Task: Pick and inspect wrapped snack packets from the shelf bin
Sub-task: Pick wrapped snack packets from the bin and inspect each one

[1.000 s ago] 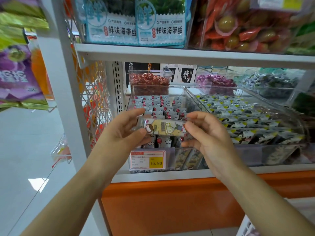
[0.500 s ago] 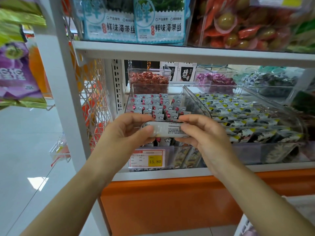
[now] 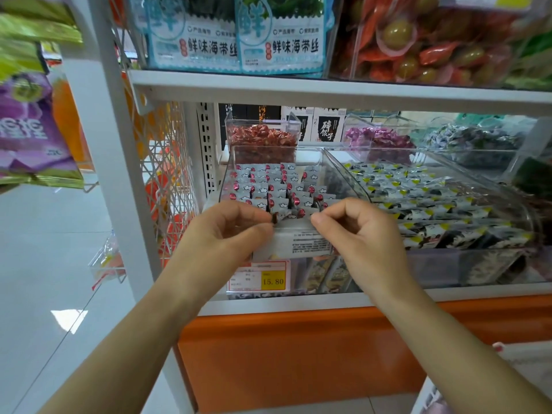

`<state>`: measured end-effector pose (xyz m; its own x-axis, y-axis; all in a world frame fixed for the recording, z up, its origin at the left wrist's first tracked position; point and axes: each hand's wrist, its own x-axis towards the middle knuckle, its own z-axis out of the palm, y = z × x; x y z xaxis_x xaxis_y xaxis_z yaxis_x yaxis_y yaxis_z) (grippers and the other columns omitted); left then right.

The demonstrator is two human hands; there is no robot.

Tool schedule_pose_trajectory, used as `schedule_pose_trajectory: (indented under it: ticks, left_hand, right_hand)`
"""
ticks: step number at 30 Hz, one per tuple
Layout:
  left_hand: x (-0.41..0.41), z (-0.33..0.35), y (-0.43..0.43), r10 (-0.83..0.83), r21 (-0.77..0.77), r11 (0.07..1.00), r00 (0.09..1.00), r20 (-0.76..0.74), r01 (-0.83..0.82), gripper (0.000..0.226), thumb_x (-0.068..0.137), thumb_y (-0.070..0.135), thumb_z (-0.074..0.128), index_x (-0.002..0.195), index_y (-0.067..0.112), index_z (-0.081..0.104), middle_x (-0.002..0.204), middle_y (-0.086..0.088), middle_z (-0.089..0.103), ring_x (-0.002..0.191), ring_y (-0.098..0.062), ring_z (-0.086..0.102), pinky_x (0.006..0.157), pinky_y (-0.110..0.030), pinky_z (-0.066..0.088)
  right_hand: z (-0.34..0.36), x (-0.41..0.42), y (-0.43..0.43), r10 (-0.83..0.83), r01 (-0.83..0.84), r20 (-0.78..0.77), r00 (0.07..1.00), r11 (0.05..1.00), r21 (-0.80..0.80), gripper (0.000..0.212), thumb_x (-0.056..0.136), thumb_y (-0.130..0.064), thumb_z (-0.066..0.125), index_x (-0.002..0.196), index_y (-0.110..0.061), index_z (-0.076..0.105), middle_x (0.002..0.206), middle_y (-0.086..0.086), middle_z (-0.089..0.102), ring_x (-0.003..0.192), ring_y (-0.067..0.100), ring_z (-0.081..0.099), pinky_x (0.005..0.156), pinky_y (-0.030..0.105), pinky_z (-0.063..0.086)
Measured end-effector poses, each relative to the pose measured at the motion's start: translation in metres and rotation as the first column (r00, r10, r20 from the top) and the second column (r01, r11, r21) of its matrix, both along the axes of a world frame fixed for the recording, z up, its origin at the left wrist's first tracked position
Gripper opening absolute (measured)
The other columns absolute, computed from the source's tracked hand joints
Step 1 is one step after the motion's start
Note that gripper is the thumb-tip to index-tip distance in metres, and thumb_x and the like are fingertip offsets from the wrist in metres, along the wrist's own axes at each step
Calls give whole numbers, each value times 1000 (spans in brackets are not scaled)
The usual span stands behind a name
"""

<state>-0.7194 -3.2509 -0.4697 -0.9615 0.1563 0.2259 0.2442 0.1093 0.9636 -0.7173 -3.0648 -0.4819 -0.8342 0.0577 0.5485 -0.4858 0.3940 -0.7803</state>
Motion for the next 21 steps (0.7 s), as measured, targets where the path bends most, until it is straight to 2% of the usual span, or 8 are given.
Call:
schedule_pose_trajectory:
  ticks: [4,9,10,12,13,15,18,21]
  left_hand:
    - [-4,1,-2,73,-51,996,997,-30,-75,15,82,24,64,71,18,74,73,1,73,68,-15,69,62,-28,59]
    - [-7,-1,-2,148,-76,985,986,-80,-154,19,85,18,63,69,20,72,68,5,72,61,-11,68,53,-20,55]
    - [-8,-2,-2,175,-67,981,982,-74,-180,19,86,17,62,69,18,71,68,5,72,62,-11,68,52,-21,55]
    - [-9,-3,-3,203,2,979,979,-21,-203,21,88,19,59,73,11,71,72,0,73,66,-13,70,53,-22,56]
    - [-9,-2,-3,188,42,981,982,8,-188,23,89,23,57,76,9,71,77,-3,73,69,-15,71,57,-24,57]
    - [-6,-1,-1,90,79,993,995,37,-93,28,89,33,53,90,11,72,87,-5,73,79,-15,71,66,-24,58]
    - [-4,-3,4,-16,-150,989,998,-63,6,43,89,35,53,130,23,52,106,5,67,87,-1,67,79,-22,55]
    - [-6,-5,9,50,-292,951,983,-179,-101,57,91,39,47,144,29,30,127,7,56,98,1,61,83,-15,49]
  right_hand:
    - [0,0,-1,12,-11,-6,1000,1000,20,14,85,-18,64,73,-25,64,70,-11,64,71,2,60,64,14,47]
    - [0,-1,1,94,-92,37,995,994,-57,6,84,-19,65,82,-24,69,77,-11,69,74,0,63,61,11,47]
    - [0,-1,2,158,-149,77,985,984,-101,9,82,-20,68,88,-26,69,85,-13,70,80,0,65,64,13,50]
    - [0,-3,6,252,-234,152,956,964,-126,32,76,-17,72,105,-31,66,103,-10,70,96,5,65,77,19,54]
    - [0,-3,8,255,-241,160,954,965,-104,40,76,-14,73,110,-32,64,108,-7,69,101,6,64,82,22,54]
    - [0,-4,9,220,-206,140,965,972,-109,39,76,-16,73,110,-33,64,103,-7,71,94,8,68,81,24,56]
    - [0,-5,8,157,-130,122,980,971,-202,34,70,-38,67,104,-31,65,82,-6,71,67,14,70,66,22,57]
    - [5,-13,5,119,-82,120,986,957,-279,31,68,-38,69,96,-26,66,80,-3,72,64,17,69,61,26,58]
